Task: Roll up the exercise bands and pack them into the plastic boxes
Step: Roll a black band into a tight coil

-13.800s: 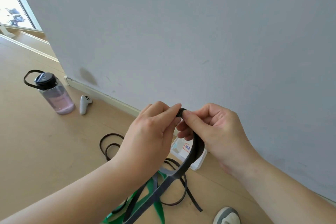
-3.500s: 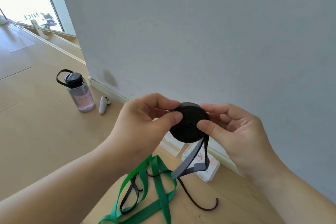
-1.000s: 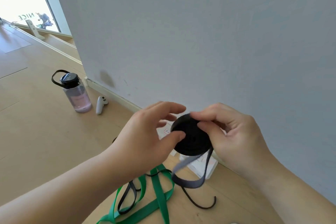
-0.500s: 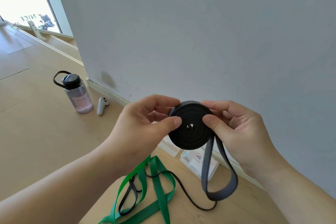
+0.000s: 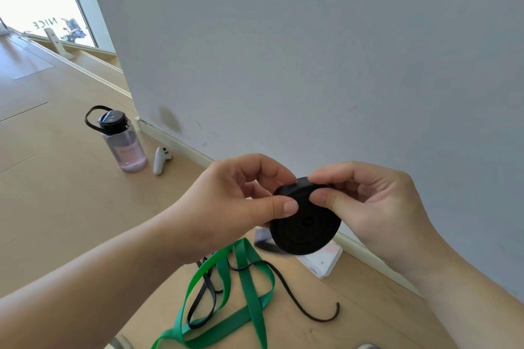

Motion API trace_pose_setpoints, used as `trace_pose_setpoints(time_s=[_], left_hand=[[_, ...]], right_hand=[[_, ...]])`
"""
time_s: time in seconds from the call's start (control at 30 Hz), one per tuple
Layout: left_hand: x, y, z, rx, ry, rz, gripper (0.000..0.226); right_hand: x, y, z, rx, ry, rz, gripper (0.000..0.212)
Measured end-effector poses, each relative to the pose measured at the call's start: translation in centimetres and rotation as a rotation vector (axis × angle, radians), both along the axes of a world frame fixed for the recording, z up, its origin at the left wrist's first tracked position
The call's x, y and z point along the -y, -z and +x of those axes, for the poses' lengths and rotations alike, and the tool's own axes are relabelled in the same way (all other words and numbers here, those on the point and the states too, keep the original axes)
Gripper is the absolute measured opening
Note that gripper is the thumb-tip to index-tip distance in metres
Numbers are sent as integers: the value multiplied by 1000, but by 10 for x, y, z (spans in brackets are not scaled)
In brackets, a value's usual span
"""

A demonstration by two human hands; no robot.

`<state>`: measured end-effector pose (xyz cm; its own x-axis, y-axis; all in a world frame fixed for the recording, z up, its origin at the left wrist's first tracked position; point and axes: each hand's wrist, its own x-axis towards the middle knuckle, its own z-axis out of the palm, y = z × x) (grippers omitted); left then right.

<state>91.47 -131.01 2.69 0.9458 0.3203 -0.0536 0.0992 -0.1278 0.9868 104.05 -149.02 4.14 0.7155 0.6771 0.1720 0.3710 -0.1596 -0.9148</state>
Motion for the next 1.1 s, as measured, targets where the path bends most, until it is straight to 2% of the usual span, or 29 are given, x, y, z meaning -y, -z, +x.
trace_pose_setpoints(time_s=[0.1, 0.2, 0.27, 0.4, 0.57, 0.73, 0.8, 0.9, 1.03, 1.1], left_hand=[[7, 1, -3, -16, 15, 272, 38], [11, -3, -4, -8, 43, 370, 44], [9, -4, -4, -9, 41, 385, 43], [7, -3, -3, -5, -36, 296, 41], [-1, 0, -3, 102, -186, -5, 45], [8, 1, -2, 153, -247, -196, 39], [7, 4, -1, 112, -231, -102, 31], [4, 8, -2, 7, -197, 207, 20], [10, 10, -4, -11, -62, 334, 36], [10, 10, -3, -11, -60, 322, 38]], right_hand=[[-3, 1, -6, 80, -22, -70, 30], [-5, 0, -11, 116, -40, -114, 31], [-5, -1, -10, 48, 2, -58, 28], [-4, -2, -2, -170, 30, 18, 23], [-2, 0, 5, -175, 65, 105, 27], [-7, 4, 1, -250, 29, 156, 36], [-7, 4, 0, -209, 46, 128, 37], [-6, 4, -3, -70, 20, -30, 40], [-7, 4, -11, -17, -72, -104, 42], [-8, 5, -11, -42, -43, -98, 40]])
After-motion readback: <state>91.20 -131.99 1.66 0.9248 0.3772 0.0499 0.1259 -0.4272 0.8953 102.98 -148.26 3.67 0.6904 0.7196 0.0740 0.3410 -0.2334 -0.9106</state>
